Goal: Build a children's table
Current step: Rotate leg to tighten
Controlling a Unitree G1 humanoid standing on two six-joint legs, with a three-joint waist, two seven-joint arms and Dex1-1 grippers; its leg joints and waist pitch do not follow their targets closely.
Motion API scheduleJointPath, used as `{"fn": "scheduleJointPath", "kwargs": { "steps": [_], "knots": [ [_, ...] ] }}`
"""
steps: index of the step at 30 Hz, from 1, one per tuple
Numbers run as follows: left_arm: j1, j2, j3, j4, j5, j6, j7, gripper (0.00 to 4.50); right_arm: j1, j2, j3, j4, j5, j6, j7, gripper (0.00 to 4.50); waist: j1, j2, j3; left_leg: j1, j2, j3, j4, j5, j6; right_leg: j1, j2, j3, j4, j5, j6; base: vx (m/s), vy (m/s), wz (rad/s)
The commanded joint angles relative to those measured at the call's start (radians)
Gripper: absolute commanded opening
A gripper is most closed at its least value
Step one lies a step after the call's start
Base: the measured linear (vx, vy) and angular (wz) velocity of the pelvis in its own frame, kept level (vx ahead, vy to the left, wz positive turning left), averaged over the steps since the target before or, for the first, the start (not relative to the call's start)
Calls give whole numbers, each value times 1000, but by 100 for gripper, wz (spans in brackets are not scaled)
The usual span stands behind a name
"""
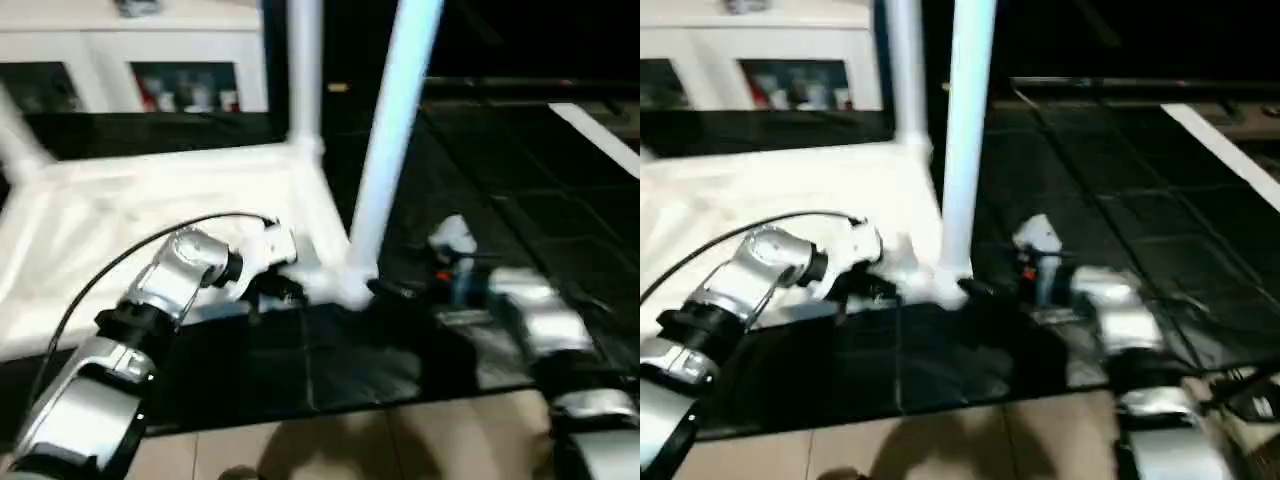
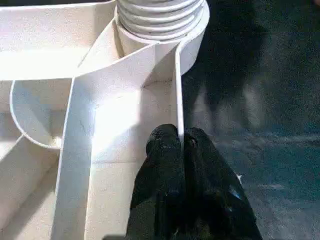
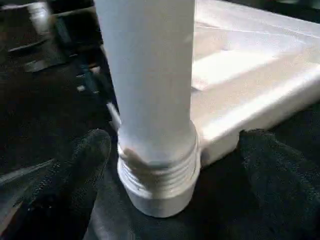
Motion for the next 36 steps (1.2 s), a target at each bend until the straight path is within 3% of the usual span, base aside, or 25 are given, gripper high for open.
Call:
{"fn": "scheduleJointPath", "kwargs": {
  "steps": [1,8,9,27,34,36],
  "knots": [
    [-31,-8,-48,2,14,-47,-67,0,0,-21,43,-25,-25,-25,57,444,-5,10,-68,17,15,3,-59,-139,55,62,-66,53,-66,50,-253,0,0,0],
    [-39,-12,-69,-2,14,-75,-123,0,-31,-8,113,6,-79,-66,106,444,-3,5,-69,14,15,3,-58,-121,50,60,-67,54,-63,48,-251,0,0,0],
    [-40,-14,-72,-3,14,-79,-129,0,-40,-2,118,19,-85,-71,108,417,-3,5,-70,13,14,3,-57,-112,51,61,-67,54,-62,57,-252,0,0,0],
    [-44,-23,-73,23,23,-113,-133,0,-72,11,130,71,-74,-85,159,282,3,6,-71,13,14,3,-55,-108,59,59,-67,54,-60,59,-250,0,0,0],
    [-47,-29,-63,39,26,-104,-104,0,-65,19,126,73,-68,-73,161,270,4,8,-71,14,15,3,-55,-113,57,59,-66,54,-60,62,-252,0,0,0],
    [-49,-53,-32,52,8,-51,-54,0,-47,38,114,59,-51,-29,128,270,5,8,-70,14,14,3,-55,-114,56,58,-65,54,-60,62,-256,0,0,0]
  ]
}}
